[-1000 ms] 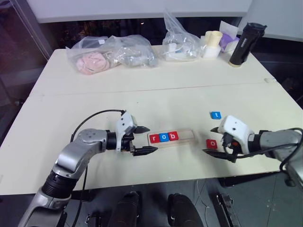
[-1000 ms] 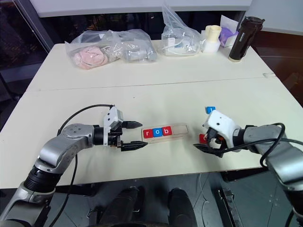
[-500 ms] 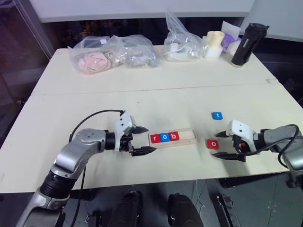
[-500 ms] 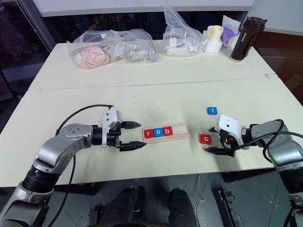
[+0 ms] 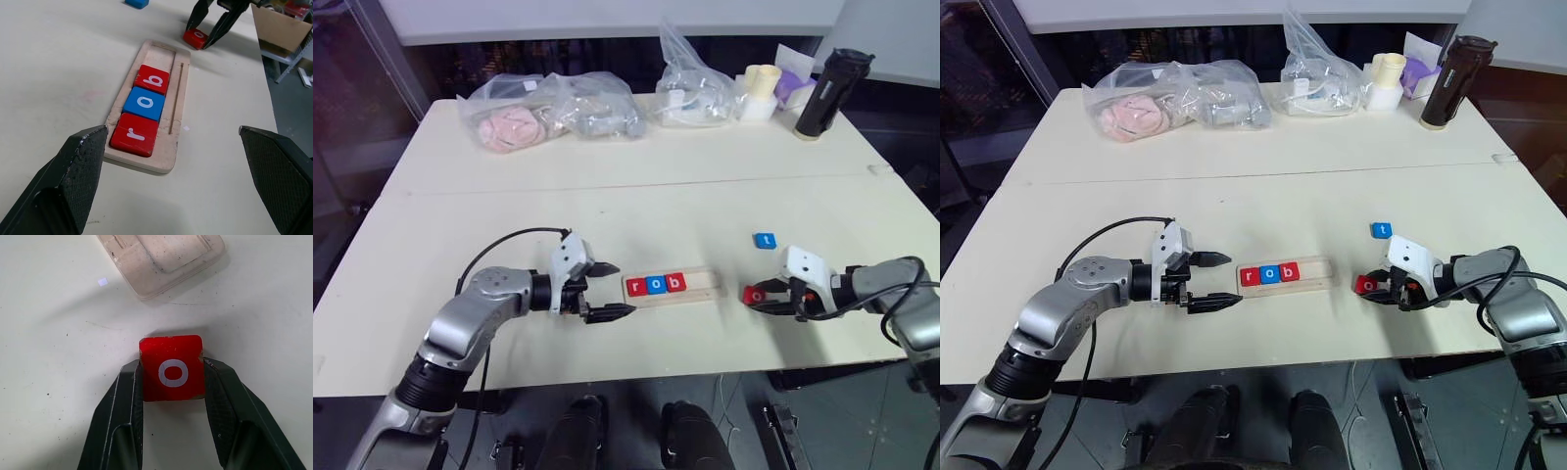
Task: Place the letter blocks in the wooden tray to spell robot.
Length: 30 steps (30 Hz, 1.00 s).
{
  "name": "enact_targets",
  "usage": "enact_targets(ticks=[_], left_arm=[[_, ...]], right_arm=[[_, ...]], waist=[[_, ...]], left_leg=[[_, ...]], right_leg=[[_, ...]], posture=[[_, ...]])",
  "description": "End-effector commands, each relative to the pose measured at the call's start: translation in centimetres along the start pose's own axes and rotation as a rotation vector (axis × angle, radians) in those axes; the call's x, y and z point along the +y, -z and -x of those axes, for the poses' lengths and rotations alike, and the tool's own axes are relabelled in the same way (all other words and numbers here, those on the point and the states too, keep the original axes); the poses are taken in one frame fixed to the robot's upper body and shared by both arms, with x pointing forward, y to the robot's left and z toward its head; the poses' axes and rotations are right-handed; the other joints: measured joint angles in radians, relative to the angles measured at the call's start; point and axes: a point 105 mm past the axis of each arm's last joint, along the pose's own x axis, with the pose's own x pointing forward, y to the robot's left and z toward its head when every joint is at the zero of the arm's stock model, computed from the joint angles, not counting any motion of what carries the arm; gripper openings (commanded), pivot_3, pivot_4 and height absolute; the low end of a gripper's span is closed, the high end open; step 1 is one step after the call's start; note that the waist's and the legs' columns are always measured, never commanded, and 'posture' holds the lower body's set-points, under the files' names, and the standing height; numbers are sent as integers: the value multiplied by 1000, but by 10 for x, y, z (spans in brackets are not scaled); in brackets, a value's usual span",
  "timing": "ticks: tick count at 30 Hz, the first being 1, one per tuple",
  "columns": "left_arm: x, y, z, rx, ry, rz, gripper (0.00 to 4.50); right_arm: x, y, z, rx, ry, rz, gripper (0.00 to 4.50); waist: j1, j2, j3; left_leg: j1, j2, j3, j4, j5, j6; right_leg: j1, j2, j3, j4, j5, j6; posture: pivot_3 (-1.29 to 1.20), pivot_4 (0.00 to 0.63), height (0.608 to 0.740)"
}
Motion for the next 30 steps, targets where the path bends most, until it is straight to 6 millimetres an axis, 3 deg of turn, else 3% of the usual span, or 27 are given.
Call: enact_targets(ticks=[1, 4, 9, 16, 30], left_arm=[[-2, -11, 3, -30, -1, -45, 4500], [-3, -11, 3, -29, 1, -45, 4500], [-3, -12, 4, -30, -2, -45, 4500], [-4, -11, 5, -31, -14, -43, 4500], [-5, -11, 4, -39, -26, -37, 4500]], right_arm=[[-6, -47, 3, -58, -6, 182, 1128], [-5, -66, -6, -87, -52, 220, 1128], [-4, -76, -27, -85, -99, 245, 1128], [-4, -78, -43, -68, -148, 269, 1128], [-3, -76, -51, -46, -186, 286, 1128]], waist=[[-4, 1, 0], [-2, 0, 0], [3, 0, 0], [1, 0, 0], [1, 0, 0]], left_leg=[[0, 0, 0, 0, 0, 0], [0, 0, 0, 0, 0, 0], [-1, -2, 0, 0, 0, 0], [-1, -3, 0, 0, 0, 0], [0, -3, 0, 0, 0, 0]], right_leg=[[0, 0, 0, 0, 0, 0], [-1, 0, 0, 1, 0, 0], [0, -1, 0, 0, 0, 0], [-1, -2, 0, 1, 0, 1], [-1, -1, 0, 1, 2, 3]], posture=[[0, 150, 725], [0, 150, 725], [0, 150, 725], [0, 150, 725], [0, 150, 725]])
